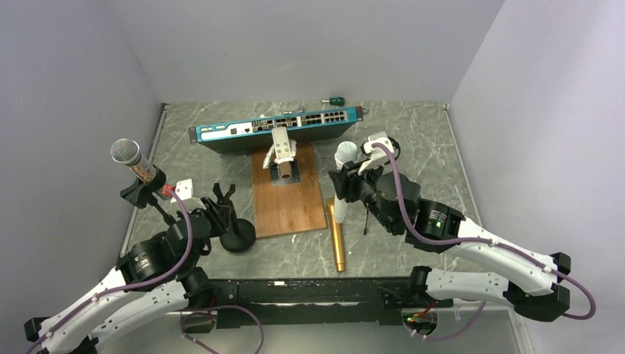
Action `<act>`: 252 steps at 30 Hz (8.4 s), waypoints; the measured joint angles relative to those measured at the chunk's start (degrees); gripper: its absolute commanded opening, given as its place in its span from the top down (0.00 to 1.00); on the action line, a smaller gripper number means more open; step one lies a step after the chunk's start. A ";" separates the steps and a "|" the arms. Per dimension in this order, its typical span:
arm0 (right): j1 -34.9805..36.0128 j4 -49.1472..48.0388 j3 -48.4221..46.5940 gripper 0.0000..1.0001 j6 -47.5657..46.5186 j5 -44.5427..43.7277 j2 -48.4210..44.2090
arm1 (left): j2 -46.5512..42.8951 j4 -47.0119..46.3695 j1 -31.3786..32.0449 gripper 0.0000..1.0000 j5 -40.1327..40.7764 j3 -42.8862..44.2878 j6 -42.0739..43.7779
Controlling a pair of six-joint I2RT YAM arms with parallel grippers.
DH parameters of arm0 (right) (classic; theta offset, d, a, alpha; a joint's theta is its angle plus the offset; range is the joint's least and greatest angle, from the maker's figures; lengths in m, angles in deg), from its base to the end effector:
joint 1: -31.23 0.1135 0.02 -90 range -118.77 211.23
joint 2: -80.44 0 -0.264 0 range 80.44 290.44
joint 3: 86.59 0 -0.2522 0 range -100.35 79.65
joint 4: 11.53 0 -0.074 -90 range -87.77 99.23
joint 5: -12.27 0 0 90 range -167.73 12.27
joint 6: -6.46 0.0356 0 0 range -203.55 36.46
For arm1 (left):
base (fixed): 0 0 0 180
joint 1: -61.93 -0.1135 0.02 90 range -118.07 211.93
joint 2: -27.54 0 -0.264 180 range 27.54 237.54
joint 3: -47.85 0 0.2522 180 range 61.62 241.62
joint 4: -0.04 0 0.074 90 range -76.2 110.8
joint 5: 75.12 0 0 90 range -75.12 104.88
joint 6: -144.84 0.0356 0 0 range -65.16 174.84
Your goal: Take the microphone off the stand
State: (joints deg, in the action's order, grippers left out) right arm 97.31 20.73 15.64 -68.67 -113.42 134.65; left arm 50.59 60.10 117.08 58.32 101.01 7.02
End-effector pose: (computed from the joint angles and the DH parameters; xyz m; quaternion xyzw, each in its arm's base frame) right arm 0.0995 0.1730 0.4129 -0.1321 0.7375 0.2257 0.6226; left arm 0.0668 -0.0531 0.2935 -0.1334 0.8145 -0.1642 0.5402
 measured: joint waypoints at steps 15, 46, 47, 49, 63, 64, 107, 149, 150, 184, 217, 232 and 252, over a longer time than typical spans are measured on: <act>-4.02 11.30 9.14 1.00 8.48 5.99 -2.73 | 4.57 13.31 0.07 0.02 -7.67 7.08 -0.96; -13.35 26.38 5.73 0.84 25.83 5.97 32.39 | -12.31 16.61 0.07 0.02 -8.79 24.00 7.91; -13.42 26.25 5.73 0.83 25.88 5.46 32.94 | -12.48 16.72 0.07 0.02 -8.83 24.02 7.93; -13.57 25.77 5.73 0.80 25.86 4.52 34.05 | -12.57 17.11 0.07 0.02 -8.87 24.02 7.91; -15.43 21.73 5.73 0.45 25.03 1.33 40.30 | -12.50 18.75 0.07 0.03 -9.11 27.23 7.89; -15.43 21.55 5.73 0.42 24.81 1.29 40.41 | -12.41 18.78 0.07 0.03 -9.14 27.67 7.89; -11.32 17.03 6.67 0.05 18.10 8.24 16.04 | 3.98 8.61 0.24 0.00 22.82 34.56 39.06; -10.95 18.18 10.03 0.02 18.12 8.85 10.43 | 17.00 -4.09 -40.59 0.19 -3.19 28.94 39.06; -10.95 18.03 10.03 0.01 18.12 9.11 10.36 | 16.76 -4.61 -41.31 0.26 -4.33 28.59 38.64; -10.49 16.92 10.16 0.00 17.70 11.89 4.09 | 9.79 -22.10 -43.04 1.00 -31.30 17.25 36.48; -4.46 13.51 0.90 0.00 12.59 14.86 12.26 | 12.20 -31.93 -43.06 0.03 -43.45 14.40 31.58; 0.92 -2.16 -25.16 0.01 2.25 17.42 28.04 | 2.78 -16.81 -43.06 0.01 -36.61 28.00 32.04; 9.86 -5.42 -59.04 0.04 -10.34 -4.98 55.56 | -7.93 -0.02 -42.51 0.01 -23.26 12.92 27.08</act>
State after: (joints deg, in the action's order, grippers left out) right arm 107.17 15.31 -43.39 -79.01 -118.40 190.21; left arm 42.66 60.08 74.57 35.07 113.93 34.11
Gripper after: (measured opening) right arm 0.980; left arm 0.992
